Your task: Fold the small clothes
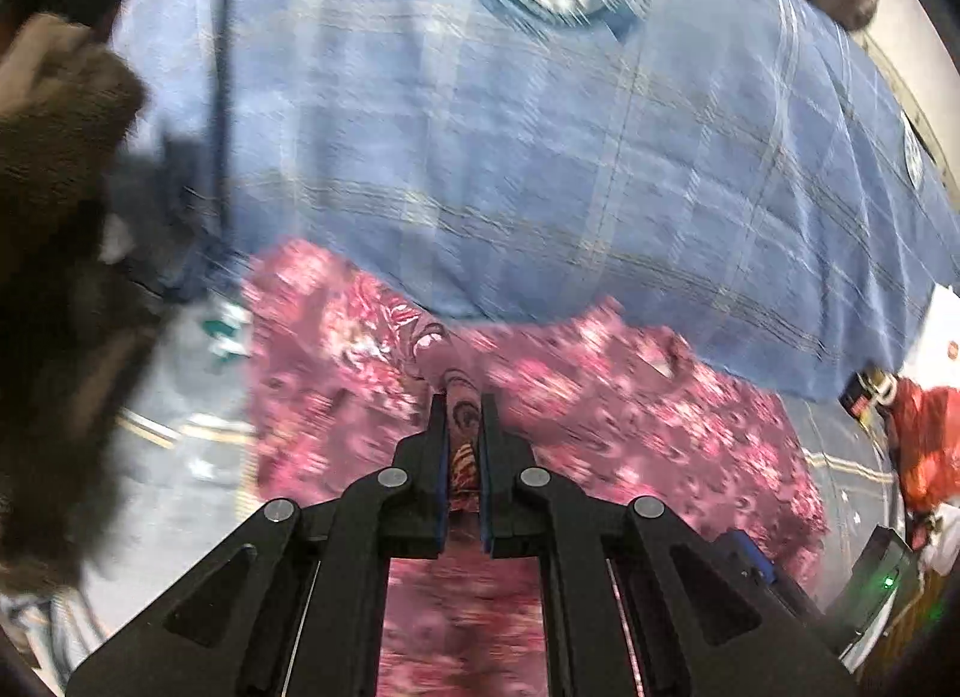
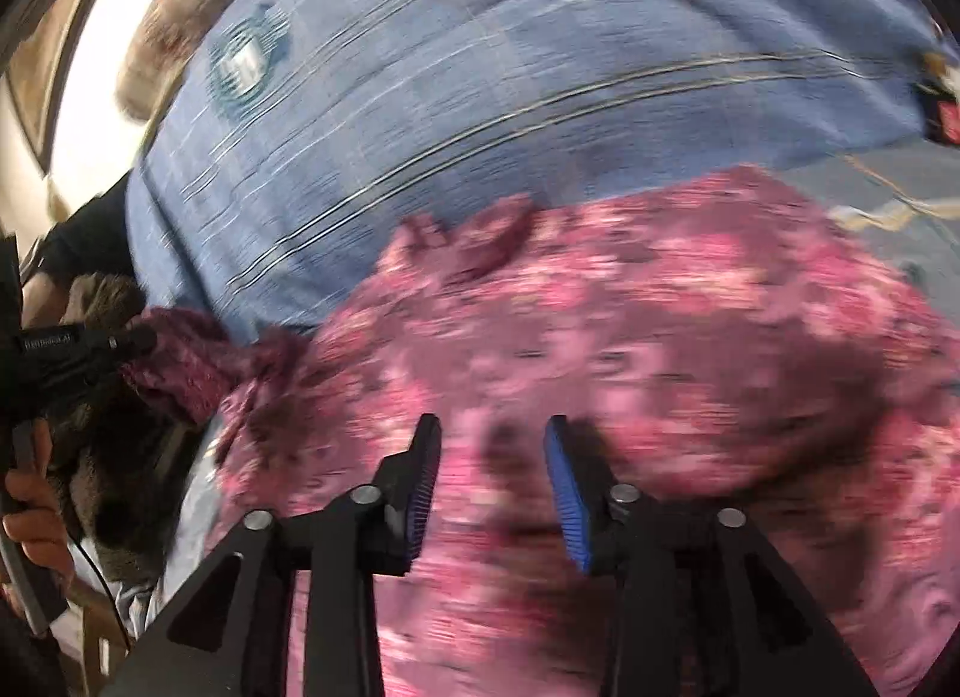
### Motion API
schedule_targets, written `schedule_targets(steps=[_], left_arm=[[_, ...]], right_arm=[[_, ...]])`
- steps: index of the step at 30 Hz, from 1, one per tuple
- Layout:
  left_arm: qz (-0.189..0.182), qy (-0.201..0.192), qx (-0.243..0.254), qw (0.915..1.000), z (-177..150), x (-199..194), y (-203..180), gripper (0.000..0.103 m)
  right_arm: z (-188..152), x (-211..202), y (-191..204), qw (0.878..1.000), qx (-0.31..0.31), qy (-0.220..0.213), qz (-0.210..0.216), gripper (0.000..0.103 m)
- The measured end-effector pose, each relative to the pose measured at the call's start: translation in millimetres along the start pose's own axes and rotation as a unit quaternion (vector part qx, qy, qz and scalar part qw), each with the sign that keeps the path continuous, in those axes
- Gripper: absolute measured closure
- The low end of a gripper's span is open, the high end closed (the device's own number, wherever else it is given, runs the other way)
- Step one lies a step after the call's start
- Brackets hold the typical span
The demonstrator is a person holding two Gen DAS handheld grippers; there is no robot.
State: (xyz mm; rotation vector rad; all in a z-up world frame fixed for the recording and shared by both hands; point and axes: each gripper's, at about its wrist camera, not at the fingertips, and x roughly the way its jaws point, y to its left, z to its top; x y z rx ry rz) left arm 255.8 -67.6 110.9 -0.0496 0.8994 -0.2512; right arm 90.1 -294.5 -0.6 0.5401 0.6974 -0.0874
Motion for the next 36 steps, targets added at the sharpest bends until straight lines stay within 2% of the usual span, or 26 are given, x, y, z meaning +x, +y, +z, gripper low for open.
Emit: schedule_targets(steps=[1,4,8,10,12,13,14,16,18,20,23,25,27,33,35,36], left_arm=[[-0.007,0.017,-0.001,0.9998,-4,11,-9,0.098],[-0.012,0.059,0.0,0.9982,-17,43,-32,0.097],[0.0,0.091,0.015,0.9958,-33,71,-59,0.094],[-0.006,0.108,0.021,0.9939,-38,78,-65,0.086],[-0.019,0.119,0.021,0.9925,-40,77,-64,0.065],[-0.027,0.12,0.021,0.9922,-40,72,-62,0.059],[-0.035,0.116,0.022,0.9924,-41,65,-59,0.052],[-0.052,0.101,0.026,0.9932,-41,49,-49,0.047],[-0.066,0.086,0.016,0.994,-42,32,-29,0.033],[-0.068,0.068,-0.011,0.9954,-45,19,1,0.032],[-0.052,0.063,-0.072,0.994,-48,23,51,0.032],[-0.037,0.077,-0.116,0.9896,-52,35,82,0.033],[-0.041,0.085,-0.146,0.9847,-54,44,101,0.033],[-0.045,0.085,-0.173,0.9802,-58,54,123,0.033],[-0.047,0.083,-0.177,0.9795,-59,56,123,0.033],[-0.048,0.084,-0.177,0.9795,-60,58,121,0.033]], right_arm=[[-2,-1,-10,1.0,0.012,0.002,0.0,0.065],[-8,-3,-25,0.998,0.034,-0.013,0.046,0.065],[-9,-1,-20,0.998,0.031,-0.013,0.045,0.065],[-9,0,-23,0.998,0.036,-0.014,0.052,0.065],[-9,-1,-24,0.997,0.04,-0.015,0.057,0.065],[-8,-2,-26,0.997,0.04,-0.014,0.057,0.065],[-8,-2,-25,0.998,0.039,-0.014,0.055,0.065],[-8,-1,-25,0.998,0.037,-0.011,0.05,0.065],[-5,0,-22,0.999,0.035,-0.003,0.039,0.065],[1,0,-12,0.999,0.035,0.003,0.025,0.062],[9,4,20,0.999,-0.011,0.006,0.051,0.061],[10,14,55,0.995,-0.065,0.022,0.068,0.054],[8,29,79,0.992,-0.093,0.039,0.08,0.046],[6,88,116,0.99,-0.064,0.081,0.098,0.046],[5,104,118,0.989,-0.032,0.091,0.111,0.051],[5,106,118,0.988,-0.024,0.094,0.121,0.072]])
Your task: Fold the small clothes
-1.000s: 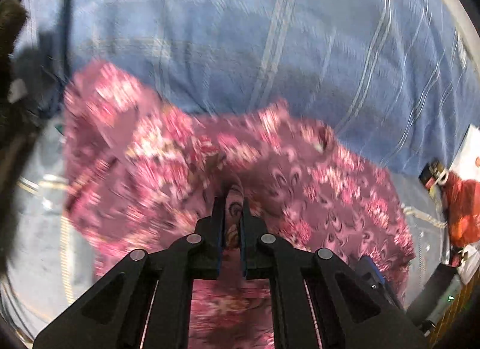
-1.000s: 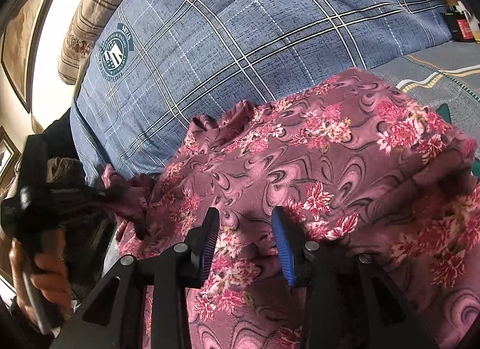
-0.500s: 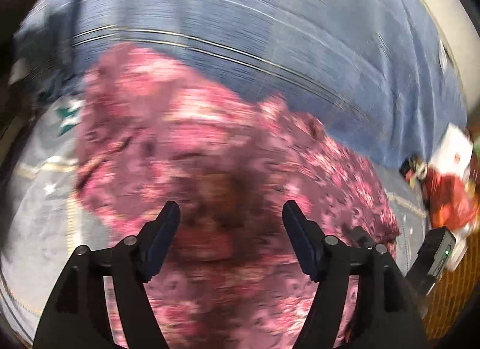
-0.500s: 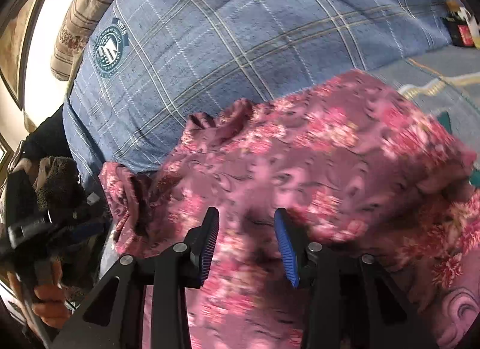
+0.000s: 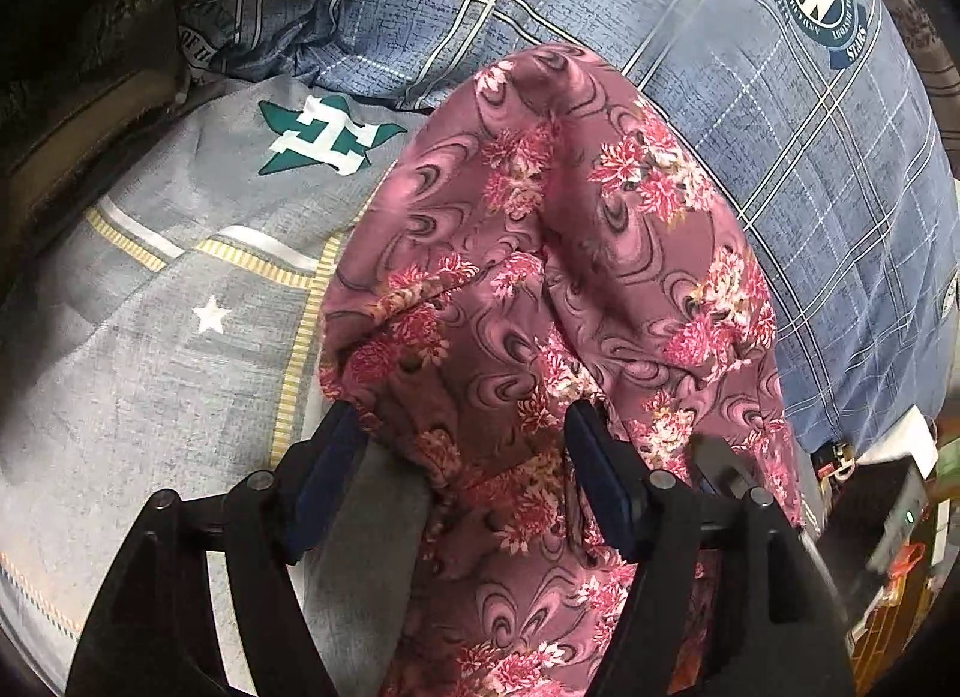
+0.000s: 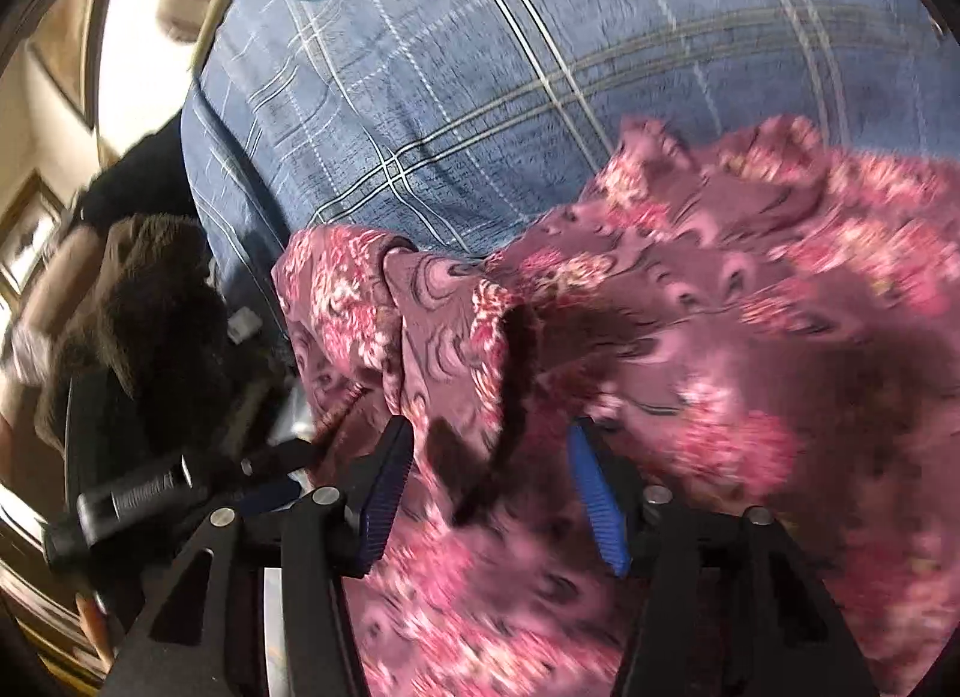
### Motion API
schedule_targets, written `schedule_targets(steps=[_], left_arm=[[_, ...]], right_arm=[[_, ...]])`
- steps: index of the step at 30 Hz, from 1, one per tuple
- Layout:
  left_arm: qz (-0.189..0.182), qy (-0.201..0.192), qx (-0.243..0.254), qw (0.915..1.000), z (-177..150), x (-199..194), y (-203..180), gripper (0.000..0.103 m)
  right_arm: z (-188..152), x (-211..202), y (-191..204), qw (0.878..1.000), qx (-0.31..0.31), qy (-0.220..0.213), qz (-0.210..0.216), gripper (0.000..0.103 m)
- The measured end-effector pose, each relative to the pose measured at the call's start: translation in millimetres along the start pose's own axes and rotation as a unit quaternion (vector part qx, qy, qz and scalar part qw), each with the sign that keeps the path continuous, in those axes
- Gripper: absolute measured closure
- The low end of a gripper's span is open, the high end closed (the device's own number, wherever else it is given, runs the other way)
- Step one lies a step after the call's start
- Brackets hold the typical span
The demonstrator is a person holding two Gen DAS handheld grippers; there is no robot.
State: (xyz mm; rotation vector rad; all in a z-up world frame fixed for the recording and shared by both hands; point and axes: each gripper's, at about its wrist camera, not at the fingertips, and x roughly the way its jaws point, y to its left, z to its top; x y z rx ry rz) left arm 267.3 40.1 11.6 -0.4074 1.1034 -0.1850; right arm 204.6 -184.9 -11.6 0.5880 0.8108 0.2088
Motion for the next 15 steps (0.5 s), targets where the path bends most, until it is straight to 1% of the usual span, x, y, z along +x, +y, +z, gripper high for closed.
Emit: schedule_targets(steps=[1,2,5,8,9,14,15], left_arm=[[0.0,0.002,0.001,1.0,0,1,-1,0.033],[0.0,0.002,0.002,1.0,-1,2,-2,0.033],[-0.001,0.004,0.005,1.0,1,1,-4,0.033],[-0.003,0.003,0.007,1.0,2,-1,-3,0.033],[-0.008,0.003,0.006,0.9999,1,-2,-3,0.033],[-0.025,0.004,0.017,0.9995,-9,-12,-10,0.033],[-0.028,0.004,0.018,0.9994,-13,-15,-11,0.033]], right_arm=[[1,3,0,1.0,0.006,0.004,0.01,0.089],[3,3,1,1.0,0.007,0.01,0.022,0.098],[9,-20,9,0.999,-0.01,-0.014,0.042,0.099],[17,-62,4,0.996,-0.006,-0.043,0.073,0.099],[19,-74,2,0.996,-0.004,-0.051,0.076,0.099],[26,-153,-35,0.989,0.03,-0.108,0.097,0.099],[26,-168,-46,0.988,0.039,-0.117,0.093,0.099]])
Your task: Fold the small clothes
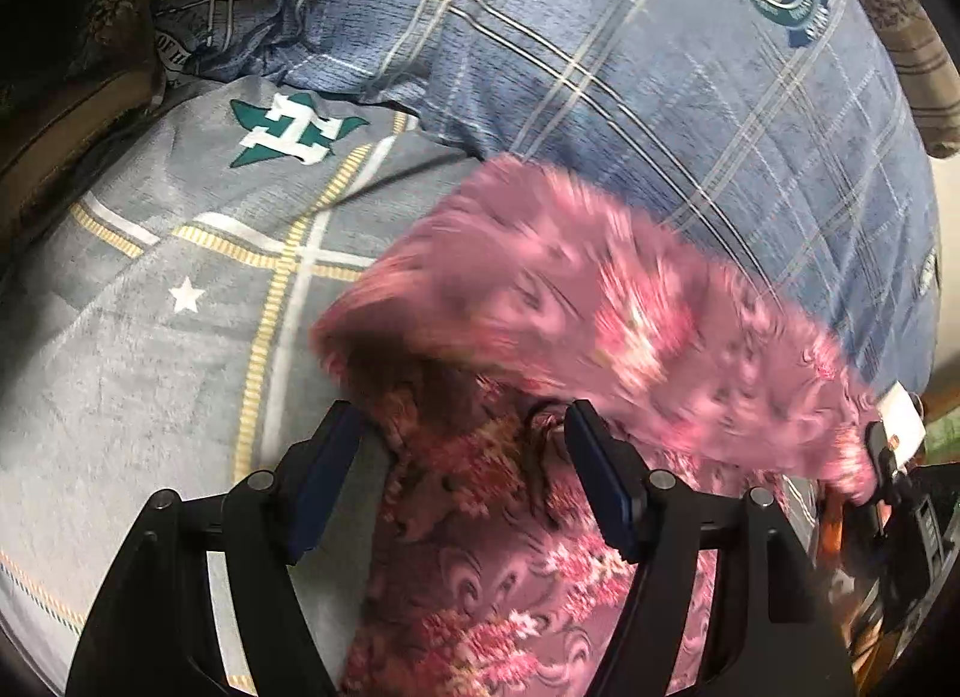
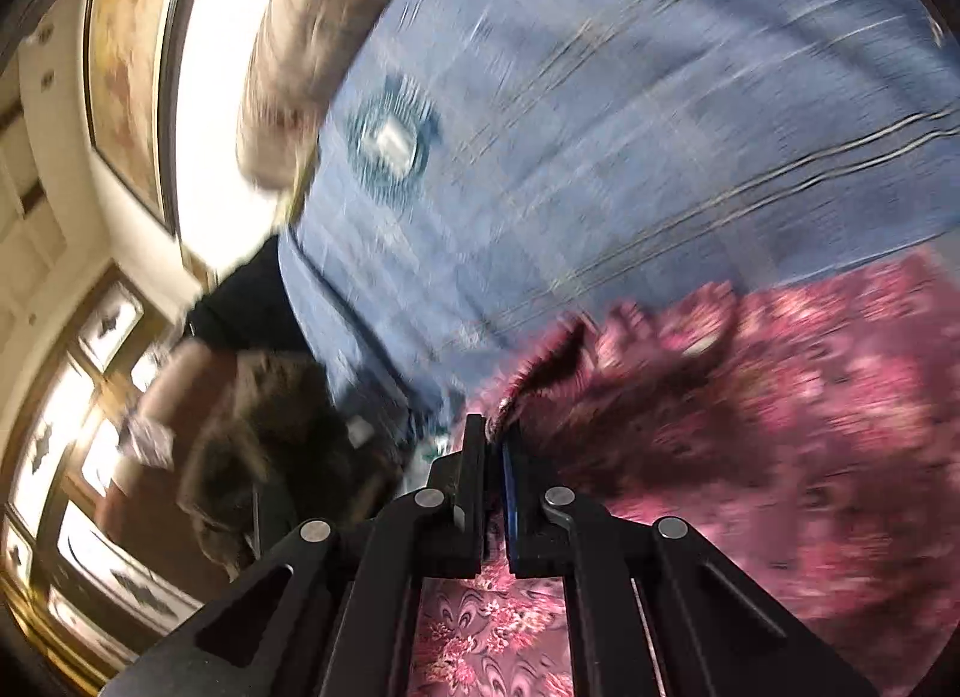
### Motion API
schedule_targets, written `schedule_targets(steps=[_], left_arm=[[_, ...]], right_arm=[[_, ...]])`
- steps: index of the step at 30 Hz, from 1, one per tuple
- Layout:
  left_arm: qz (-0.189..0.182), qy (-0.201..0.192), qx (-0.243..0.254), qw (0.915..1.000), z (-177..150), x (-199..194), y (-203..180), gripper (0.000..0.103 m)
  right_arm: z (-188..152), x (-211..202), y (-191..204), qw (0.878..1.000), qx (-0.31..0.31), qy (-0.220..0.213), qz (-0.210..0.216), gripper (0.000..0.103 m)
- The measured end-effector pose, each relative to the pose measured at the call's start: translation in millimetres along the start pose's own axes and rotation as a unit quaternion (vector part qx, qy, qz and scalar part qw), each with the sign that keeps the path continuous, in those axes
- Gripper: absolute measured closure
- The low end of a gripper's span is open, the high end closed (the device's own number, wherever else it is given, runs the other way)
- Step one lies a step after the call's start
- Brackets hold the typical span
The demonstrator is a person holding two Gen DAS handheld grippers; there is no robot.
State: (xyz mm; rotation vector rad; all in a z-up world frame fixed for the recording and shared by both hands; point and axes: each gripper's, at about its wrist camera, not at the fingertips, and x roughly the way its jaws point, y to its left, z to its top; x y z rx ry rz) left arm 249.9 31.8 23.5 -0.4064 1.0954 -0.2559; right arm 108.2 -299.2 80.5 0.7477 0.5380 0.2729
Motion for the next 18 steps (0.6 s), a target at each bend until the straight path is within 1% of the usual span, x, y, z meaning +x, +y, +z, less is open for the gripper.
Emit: schedule_targets(steps=[3,6,8,9,11,13,14,15,16,17,18], left_arm=[[-0.009,0.01,0.005,0.9999,-10,-1,-7,0.033],[-0.013,0.025,0.002,0.9996,-18,5,-11,0.033],[-0.015,0.034,-0.005,0.9993,-21,11,-15,0.033],[-0.015,0.038,-0.008,0.9991,-21,15,-16,0.033],[-0.01,0.044,-0.012,0.9989,-19,21,-18,0.033],[-0.007,0.048,-0.017,0.9987,-15,27,-20,0.033],[-0.003,0.048,-0.02,0.9986,-12,30,-21,0.033],[0.001,0.05,-0.024,0.9985,-10,32,-21,0.033],[0.002,0.051,-0.027,0.9983,-9,33,-21,0.033],[0.004,0.052,-0.028,0.9983,-7,33,-21,0.033],[0.006,0.052,-0.028,0.9983,-6,33,-22,0.033]], right_arm=[[11,-29,-30,0.999,0.015,-0.017,-0.043,0.099],[9,-48,-73,0.993,0.065,-0.012,-0.093,0.099],[1,-51,-99,0.989,0.094,0.0,-0.112,0.098],[-2,-53,-109,0.987,0.106,0.002,-0.118,0.093],[-6,-55,-122,0.983,0.135,-0.001,-0.126,0.092],[-9,-55,-131,0.98,0.161,-0.004,-0.113,0.082],[-10,-51,-134,0.979,0.17,-0.003,-0.112,0.067],[-9,-46,-134,0.977,0.173,0.006,-0.124,0.063],[-8,-39,-134,0.976,0.172,0.013,-0.133,0.063],[-5,-33,-128,0.978,0.159,0.022,-0.131,0.077],[0,-31,-119,0.983,0.134,0.025,-0.124,0.098]])
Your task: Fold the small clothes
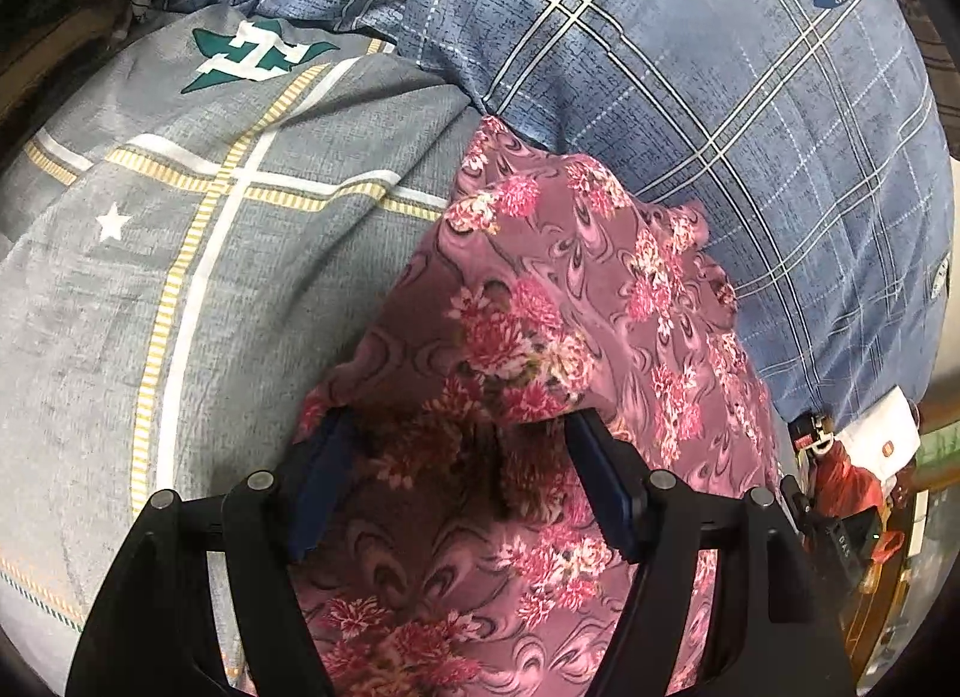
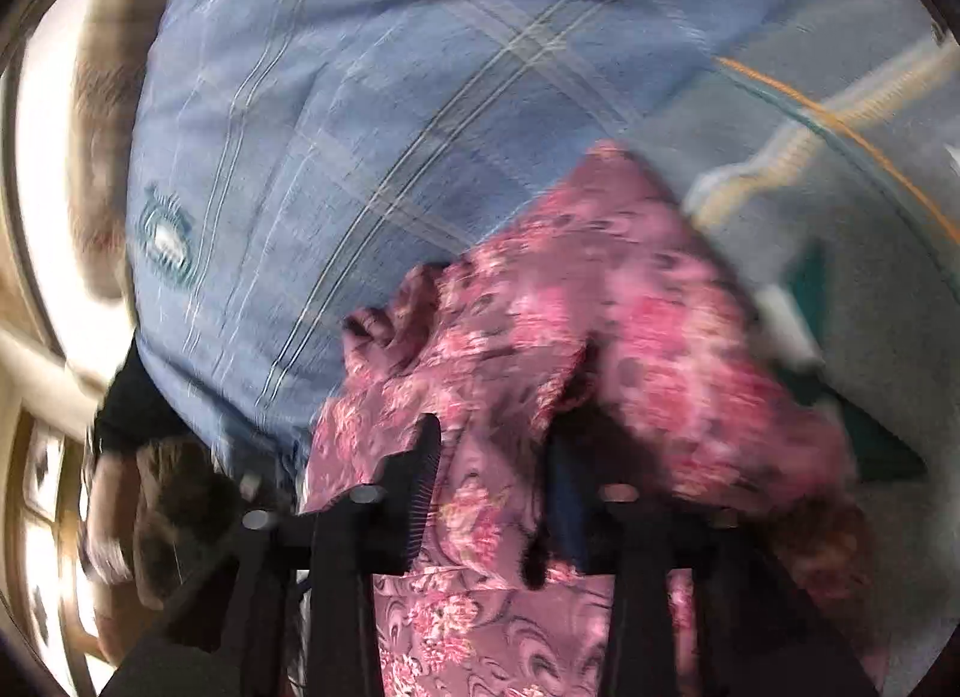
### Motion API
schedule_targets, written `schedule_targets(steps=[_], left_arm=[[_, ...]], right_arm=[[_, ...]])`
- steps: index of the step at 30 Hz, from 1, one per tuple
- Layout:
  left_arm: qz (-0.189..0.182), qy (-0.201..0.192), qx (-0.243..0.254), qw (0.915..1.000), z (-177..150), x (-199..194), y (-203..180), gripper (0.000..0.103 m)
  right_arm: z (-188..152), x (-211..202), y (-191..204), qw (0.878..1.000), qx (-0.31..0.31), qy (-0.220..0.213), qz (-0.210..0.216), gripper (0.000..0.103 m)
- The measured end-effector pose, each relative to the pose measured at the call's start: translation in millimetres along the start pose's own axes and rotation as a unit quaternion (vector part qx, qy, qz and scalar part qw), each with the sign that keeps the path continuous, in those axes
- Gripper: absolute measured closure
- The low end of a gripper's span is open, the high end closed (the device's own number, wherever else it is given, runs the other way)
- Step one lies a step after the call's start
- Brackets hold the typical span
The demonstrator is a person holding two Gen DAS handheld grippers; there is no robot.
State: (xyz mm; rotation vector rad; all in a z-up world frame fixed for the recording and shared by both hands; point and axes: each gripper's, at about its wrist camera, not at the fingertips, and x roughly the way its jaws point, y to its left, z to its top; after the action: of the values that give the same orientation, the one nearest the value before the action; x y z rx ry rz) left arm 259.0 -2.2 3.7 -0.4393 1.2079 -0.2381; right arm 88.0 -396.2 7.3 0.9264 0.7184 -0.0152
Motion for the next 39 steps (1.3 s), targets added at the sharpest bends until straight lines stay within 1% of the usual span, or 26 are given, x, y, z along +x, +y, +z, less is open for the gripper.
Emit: schedule_targets(steps=[1,2,3,4,6,7,8,9,10,11,12,13,14,16,18,19,20,21,22,23,24,26,28,30,35,39], left_arm=[[0.001,-0.002,0.003,1.0,0,-1,-1,0.033],[0.0,-0.004,0.005,1.0,0,-3,-2,0.033],[-0.001,-0.006,0.009,0.9999,-1,-4,-2,0.033],[0.001,-0.005,0.013,0.9999,-3,-5,-2,0.033],[0.0,0.004,0.024,0.9997,-8,-4,-2,0.033],[-0.003,0.01,0.029,0.9995,-14,-4,-2,0.033],[-0.005,0.013,0.034,0.9993,-19,-6,-1,0.033],[-0.009,0.016,0.039,0.9991,-25,-8,-1,0.033],[-0.013,0.016,0.046,0.9988,-30,-12,-1,0.033],[-0.019,0.013,0.052,0.9984,-34,-18,-3,0.033],[-0.027,0.007,0.06,0.9978,-37,-24,-5,0.033],[-0.033,-0.002,0.068,0.9971,-38,-31,-9,0.033],[-0.032,-0.01,0.076,0.9966,-37,-36,-14,0.033],[-0.015,-0.023,0.097,0.9949,-33,-37,-27,0.033],[0.01,-0.023,0.108,0.9938,-29,-25,-37,0.033],[0.026,-0.013,0.112,0.9932,-27,-13,-40,0.033],[0.046,0.004,0.114,0.9924,-28,2,-41,0.033],[0.058,0.016,0.115,0.9915,-30,10,-41,0.033],[0.072,0.019,0.126,0.9893,-33,17,-42,0.033],[0.085,0.001,0.148,0.9854,-38,15,-48,0.033],[0.098,0.0,0.166,0.9812,-43,13,-52,0.032],[0.091,0.022,0.177,0.9797,-50,9,-52,0.033],[0.089,0.033,0.191,0.977,-59,-1,-47,0.033],[0.092,0.043,0.206,0.9733,-71,-12,-38,0.033],[0.058,0.08,0.219,0.9708,-115,-53,9,0.033],[0.066,0.094,0.238,0.9644,-155,-81,46,0.033]], right_arm=[[2,-4,9,1.0,-0.028,-0.009,-0.001,0.099],[5,-14,18,0.998,-0.05,-0.034,0.002,0.099],[8,-22,23,0.997,-0.06,-0.053,0.011,0.099],[11,-27,25,0.996,-0.065,-0.066,0.006,0.099],[21,-28,17,0.994,-0.067,-0.072,-0.039,0.099],[25,-23,9,0.994,-0.065,-0.063,-0.068,0.099],[29,-15,-5,0.991,-0.056,-0.046,-0.117,0.099],[31,-10,-12,0.989,-0.051,-0.031,-0.136,0.099],[30,-7,-20,0.989,-0.042,-0.013,-0.139,0.098],[29,-13,-22,0.99,-0.034,-0.023,-0.132,0.095],[27,-22,-17,0.989,-0.031,-0.044,-0.135,0.092],[25,-35,-9,0.987,-0.039,-0.072,-0.139,0.092],[22,-45,0,0.986,-0.053,-0.094,-0.125,0.092],[17,-52,11,0.987,-0.073,-0.103,-0.095,0.092],[9,-43,19,0.99,-0.093,-0.069,-0.078,0.092],[4,-37,19,0.99,-0.103,-0.052,-0.081,0.092],[-2,-21,17,0.988,-0.115,-0.014,-0.103,0.092],[-5,-13,11,0.985,-0.115,0.016,-0.124,0.097],[-10,-4,4,0.983,-0.111,0.039,-0.141,0.1],[-13,-10,2,0.986,-0.107,0.019,-0.125,0.099],[-12,-12,-1,0.988,-0.094,0.025,-0.119,0.099],[-13,-16,-9,0.991,-0.061,0.053,-0.104,0.098],[-18,-27,-18,0.992,-0.052,0.065,-0.099,0.098],[-29,-34,-15,0.989,-0.056,0.09,-0.108,0.096],[-74,-69,-20,0.983,-0.085,0.124,-0.108,0.095],[-110,-102,-29,0.981,-0.094,0.134,-0.106,0.095]])
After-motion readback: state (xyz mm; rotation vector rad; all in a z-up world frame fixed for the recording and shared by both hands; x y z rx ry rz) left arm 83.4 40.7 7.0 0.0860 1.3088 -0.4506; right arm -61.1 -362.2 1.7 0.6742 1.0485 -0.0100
